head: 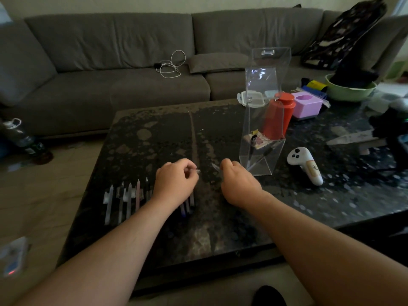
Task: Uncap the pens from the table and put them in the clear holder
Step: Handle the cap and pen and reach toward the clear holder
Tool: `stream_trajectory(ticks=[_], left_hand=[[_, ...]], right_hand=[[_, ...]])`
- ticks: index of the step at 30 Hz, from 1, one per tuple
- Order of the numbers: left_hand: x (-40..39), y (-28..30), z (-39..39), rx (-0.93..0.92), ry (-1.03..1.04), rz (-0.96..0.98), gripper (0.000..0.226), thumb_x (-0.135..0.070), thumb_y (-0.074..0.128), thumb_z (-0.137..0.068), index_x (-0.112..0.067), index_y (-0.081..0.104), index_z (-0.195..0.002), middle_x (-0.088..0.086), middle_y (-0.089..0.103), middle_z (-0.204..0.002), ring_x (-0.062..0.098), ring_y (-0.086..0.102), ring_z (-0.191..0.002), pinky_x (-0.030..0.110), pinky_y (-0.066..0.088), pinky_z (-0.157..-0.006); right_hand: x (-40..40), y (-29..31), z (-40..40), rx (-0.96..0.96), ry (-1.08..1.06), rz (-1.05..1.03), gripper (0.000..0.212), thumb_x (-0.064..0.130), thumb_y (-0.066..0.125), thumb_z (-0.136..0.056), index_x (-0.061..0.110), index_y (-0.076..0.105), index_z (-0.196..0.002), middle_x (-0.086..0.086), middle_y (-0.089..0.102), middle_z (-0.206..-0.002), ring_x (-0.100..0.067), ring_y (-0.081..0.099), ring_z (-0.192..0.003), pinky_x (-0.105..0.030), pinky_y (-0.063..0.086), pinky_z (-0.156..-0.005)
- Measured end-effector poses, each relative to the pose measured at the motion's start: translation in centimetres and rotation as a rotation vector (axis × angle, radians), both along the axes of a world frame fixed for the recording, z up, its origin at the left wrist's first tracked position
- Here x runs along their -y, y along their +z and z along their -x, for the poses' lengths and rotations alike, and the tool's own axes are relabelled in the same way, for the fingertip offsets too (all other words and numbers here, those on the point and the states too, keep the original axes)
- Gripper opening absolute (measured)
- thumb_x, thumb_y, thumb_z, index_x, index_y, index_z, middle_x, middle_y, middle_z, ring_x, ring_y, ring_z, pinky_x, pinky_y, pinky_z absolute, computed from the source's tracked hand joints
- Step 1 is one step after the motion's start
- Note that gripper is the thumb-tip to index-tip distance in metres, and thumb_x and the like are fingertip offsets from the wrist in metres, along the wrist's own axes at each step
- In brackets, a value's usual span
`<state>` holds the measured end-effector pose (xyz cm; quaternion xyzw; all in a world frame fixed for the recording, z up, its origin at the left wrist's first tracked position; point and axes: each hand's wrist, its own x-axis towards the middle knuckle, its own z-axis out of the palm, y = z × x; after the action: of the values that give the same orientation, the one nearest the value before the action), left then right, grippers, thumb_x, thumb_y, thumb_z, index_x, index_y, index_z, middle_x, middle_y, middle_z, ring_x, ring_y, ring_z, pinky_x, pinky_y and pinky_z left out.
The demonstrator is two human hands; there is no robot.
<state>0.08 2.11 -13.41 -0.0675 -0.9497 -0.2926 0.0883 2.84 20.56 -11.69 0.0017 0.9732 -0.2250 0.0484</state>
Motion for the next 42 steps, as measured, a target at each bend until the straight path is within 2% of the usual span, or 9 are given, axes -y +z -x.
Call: stream_trajectory(ticks=[3,6,11,16,25,30,34,38,42], left_hand=[[0.6,0.2,0.3,0.093,0.015,-0.236,0.007,-0.029,0.069,-0.101,-0.030,0.073,-0.106,-0.017,0.070,-0.096,-0.002,0.064,-0.089,0.020,0.051,-0.072],[0.8,0.2,0.5,0.156,0.064,-0.412,0.012,-0.020,0.065,-0.103,-0.031,0.069,-0.104,-0.015,0.073,-0.101,-0.001,0.066,-0.095,0.024,0.052,-0.081],[1.0,0.1,0.6,0.179,0.077,-0.676,0.016,-0.010,0.062,-0.104,-0.024,0.069,-0.103,-0.011,0.079,-0.098,0.002,0.071,-0.099,0.031,0.054,-0.095],[0.9,0.2,0.5,0.156,0.041,-0.668,0.017,-0.008,0.063,-0.103,-0.024,0.069,-0.100,-0.010,0.079,-0.097,0.004,0.072,-0.098,0.033,0.055,-0.096],[0.8,1.0,-0.7,0.021,-0.048,-0.306,0.012,-0.021,0.064,-0.104,-0.031,0.071,-0.105,-0.016,0.070,-0.098,-0.001,0.064,-0.092,0.020,0.049,-0.074],[0.6,1.0,-0.4,0.012,-0.026,-0.338,0.010,-0.029,0.064,-0.104,-0.032,0.074,-0.103,-0.016,0.073,-0.091,-0.002,0.067,-0.088,0.025,0.056,-0.079],[0.8,1.1,-0.4,0.035,-0.034,-0.346,0.012,-0.026,0.067,-0.102,-0.033,0.075,-0.096,-0.016,0.073,-0.088,-0.001,0.068,-0.087,0.026,0.055,-0.078],[1.2,1.2,-0.2,0.055,-0.040,-0.398,0.017,-0.022,0.070,-0.100,-0.035,0.076,-0.091,-0.014,0.076,-0.087,0.002,0.070,-0.086,0.029,0.058,-0.080],[1.8,1.6,-0.1,0.044,-0.063,-0.402,0.021,-0.019,0.072,-0.099,-0.037,0.075,-0.089,-0.015,0.076,-0.086,0.002,0.071,-0.086,0.029,0.058,-0.082]], right_hand=[[-0.3,0.3,0.3,-0.124,0.025,-0.021,0.031,0.027,0.051,-0.106,0.025,0.047,-0.136,-0.001,0.058,-0.129,-0.023,0.059,-0.109,-0.042,0.052,-0.083],[-0.3,0.4,0.3,-0.313,0.052,-0.025,0.022,0.036,0.047,-0.108,0.025,0.061,-0.120,0.003,0.066,-0.108,-0.023,0.062,-0.095,-0.036,0.039,-0.068],[0.1,0.8,0.0,-0.470,0.158,-0.038,0.018,0.030,0.063,-0.101,0.029,0.074,-0.115,0.004,0.065,-0.094,-0.022,0.063,-0.087,-0.039,0.054,-0.070],[0.4,1.0,-0.1,-0.481,0.150,-0.043,0.019,0.031,0.062,-0.102,0.030,0.074,-0.117,0.004,0.063,-0.094,-0.020,0.062,-0.085,-0.040,0.056,-0.069],[0.4,0.8,-0.1,-0.504,0.160,-0.169,0.021,0.040,0.057,-0.102,0.029,0.074,-0.108,0.007,0.059,-0.087,-0.020,0.061,-0.076,-0.032,0.046,-0.059],[0.7,0.9,-0.1,-0.437,0.163,-0.150,0.025,0.045,0.048,-0.106,0.032,0.067,-0.095,0.011,0.055,-0.081,-0.016,0.055,-0.071,-0.029,0.035,-0.052],[0.9,0.6,-0.2,-0.421,0.164,-0.146,0.024,0.044,0.047,-0.106,0.033,0.065,-0.096,0.011,0.058,-0.082,-0.017,0.058,-0.072,-0.031,0.041,-0.054],[1.4,0.8,-0.6,-0.367,0.115,-0.103,0.024,0.046,0.047,-0.106,0.035,0.067,-0.100,0.010,0.060,-0.083,-0.017,0.055,-0.071,-0.027,0.032,-0.050],[2.1,1.2,-0.6,-0.253,0.064,0.012,0.023,0.046,0.046,-0.106,0.038,0.068,-0.104,0.009,0.064,-0.086,-0.018,0.059,-0.077,-0.031,0.040,-0.057]])
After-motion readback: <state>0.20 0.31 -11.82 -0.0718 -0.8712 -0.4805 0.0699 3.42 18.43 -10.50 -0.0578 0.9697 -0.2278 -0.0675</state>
